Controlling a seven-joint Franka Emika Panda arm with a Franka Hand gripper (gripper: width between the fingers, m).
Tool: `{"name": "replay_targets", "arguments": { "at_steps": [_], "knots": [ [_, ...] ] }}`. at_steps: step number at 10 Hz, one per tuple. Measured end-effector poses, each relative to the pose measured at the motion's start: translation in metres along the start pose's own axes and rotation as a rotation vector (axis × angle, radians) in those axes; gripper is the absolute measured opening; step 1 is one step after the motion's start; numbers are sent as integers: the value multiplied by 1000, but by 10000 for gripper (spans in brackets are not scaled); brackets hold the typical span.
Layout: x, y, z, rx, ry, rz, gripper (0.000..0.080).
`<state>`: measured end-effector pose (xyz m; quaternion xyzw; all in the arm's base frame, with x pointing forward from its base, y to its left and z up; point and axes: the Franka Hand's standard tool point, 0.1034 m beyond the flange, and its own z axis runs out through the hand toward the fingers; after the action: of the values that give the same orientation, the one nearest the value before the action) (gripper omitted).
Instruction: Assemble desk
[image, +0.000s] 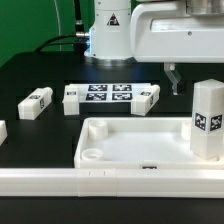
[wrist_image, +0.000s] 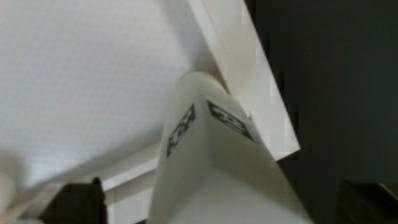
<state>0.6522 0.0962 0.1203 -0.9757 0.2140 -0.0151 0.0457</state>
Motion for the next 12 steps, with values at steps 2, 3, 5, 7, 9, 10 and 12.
{"name": "replay_targets", "arguments": {
  "at_steps": [2,3,5,7,9,10,12],
  "knots": [
    [-1,-2,0,0,0,-204,648],
    [-2,-4,1,0,-1,-293,648],
    [-2,-2,1,0,-1,-443,648],
    [-1,-1,1,-8,0,-553,648],
    [0,0,0,-10,2,-654,528],
    [0,-1,1,-9,1,-644,528],
    [0,0,1,-9,1,-643,288]
  ]
}}
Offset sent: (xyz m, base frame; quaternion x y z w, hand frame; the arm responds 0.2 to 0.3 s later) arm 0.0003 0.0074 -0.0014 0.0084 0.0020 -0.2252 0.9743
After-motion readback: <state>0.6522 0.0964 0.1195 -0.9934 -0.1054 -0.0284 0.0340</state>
